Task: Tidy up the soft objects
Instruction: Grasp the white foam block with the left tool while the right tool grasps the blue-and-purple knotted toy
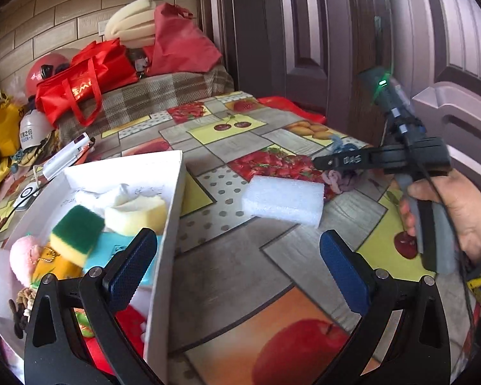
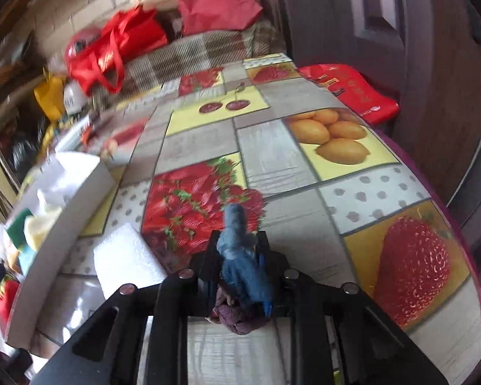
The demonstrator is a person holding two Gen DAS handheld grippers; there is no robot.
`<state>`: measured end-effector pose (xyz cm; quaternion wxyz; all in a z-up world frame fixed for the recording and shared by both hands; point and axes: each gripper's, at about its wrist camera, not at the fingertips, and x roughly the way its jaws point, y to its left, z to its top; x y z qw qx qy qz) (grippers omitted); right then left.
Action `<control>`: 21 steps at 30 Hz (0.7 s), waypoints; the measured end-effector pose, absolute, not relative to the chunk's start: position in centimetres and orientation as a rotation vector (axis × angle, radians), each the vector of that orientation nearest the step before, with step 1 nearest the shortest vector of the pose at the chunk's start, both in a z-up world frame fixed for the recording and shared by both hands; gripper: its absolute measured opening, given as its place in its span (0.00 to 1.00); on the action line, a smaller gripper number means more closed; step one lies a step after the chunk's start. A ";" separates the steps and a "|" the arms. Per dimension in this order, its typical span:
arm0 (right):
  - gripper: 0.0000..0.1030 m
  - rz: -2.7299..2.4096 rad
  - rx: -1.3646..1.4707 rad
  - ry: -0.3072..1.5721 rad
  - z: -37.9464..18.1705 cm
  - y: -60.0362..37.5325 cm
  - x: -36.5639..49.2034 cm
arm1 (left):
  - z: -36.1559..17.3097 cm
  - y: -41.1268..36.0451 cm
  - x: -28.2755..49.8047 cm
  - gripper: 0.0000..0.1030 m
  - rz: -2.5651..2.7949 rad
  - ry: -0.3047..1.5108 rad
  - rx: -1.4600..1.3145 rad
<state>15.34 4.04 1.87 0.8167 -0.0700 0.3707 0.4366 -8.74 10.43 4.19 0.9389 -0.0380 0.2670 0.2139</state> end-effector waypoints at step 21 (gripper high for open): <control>0.19 1.093 0.252 0.984 0.0 1.0 18.8 | 2.1 11.7 3.5 0.99 0.385 0.743 -0.106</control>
